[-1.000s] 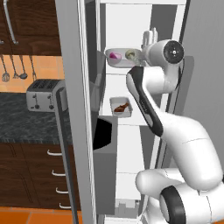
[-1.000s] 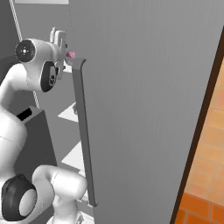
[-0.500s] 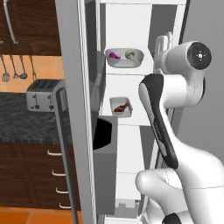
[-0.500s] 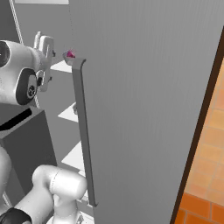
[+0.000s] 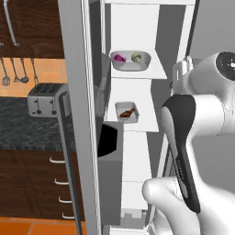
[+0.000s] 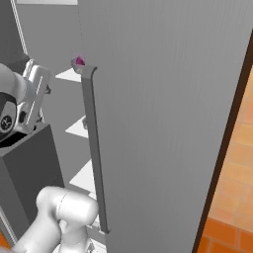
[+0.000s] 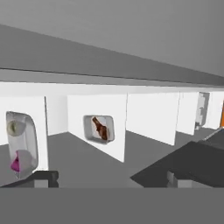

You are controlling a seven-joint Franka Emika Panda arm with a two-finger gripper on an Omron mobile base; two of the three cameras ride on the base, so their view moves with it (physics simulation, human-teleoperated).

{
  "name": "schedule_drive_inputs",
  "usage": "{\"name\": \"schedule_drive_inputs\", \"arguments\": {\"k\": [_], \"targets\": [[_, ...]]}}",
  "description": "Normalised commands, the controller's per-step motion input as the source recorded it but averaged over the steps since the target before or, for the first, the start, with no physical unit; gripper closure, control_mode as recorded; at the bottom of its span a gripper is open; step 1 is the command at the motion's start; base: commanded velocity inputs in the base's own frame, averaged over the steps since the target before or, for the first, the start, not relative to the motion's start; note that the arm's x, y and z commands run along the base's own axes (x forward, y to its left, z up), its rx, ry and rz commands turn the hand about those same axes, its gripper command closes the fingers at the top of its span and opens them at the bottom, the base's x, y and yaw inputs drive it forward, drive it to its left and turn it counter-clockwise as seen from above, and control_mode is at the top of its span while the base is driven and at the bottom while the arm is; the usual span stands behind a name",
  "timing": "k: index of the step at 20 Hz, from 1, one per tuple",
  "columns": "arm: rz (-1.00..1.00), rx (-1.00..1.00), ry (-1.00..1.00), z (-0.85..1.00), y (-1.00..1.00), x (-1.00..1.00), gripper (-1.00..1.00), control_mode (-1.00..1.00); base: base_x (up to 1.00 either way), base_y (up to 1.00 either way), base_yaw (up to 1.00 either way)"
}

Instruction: Take the meat container that has the chicken drumstick and place it on the second highest rack of the freezer. Then take the vegetable container that has the mushroom and onion and place it on the highest rack of the freezer.

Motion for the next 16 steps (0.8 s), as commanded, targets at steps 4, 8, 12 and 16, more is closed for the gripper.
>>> {"name": "schedule_drive_inputs", "arguments": {"k": [4,8,12,16], "targets": [[-0.01,0.0,0.36,-0.6,0.0,-0.74,-1.0,-1.0,0.0,0.0,0.0],[-0.04,0.0,0.42,-0.64,0.0,-0.49,-1.0,-1.0,0.0,0.0,0.0],[0.0,0.0,0.44,-0.67,0.0,-0.07,-1.0,-1.0,0.0,0.0,0.0],[0.0,0.0,0.4,-0.67,0.0,0.0,-1.0,-1.0,0.0,0.0,0.0]]}}
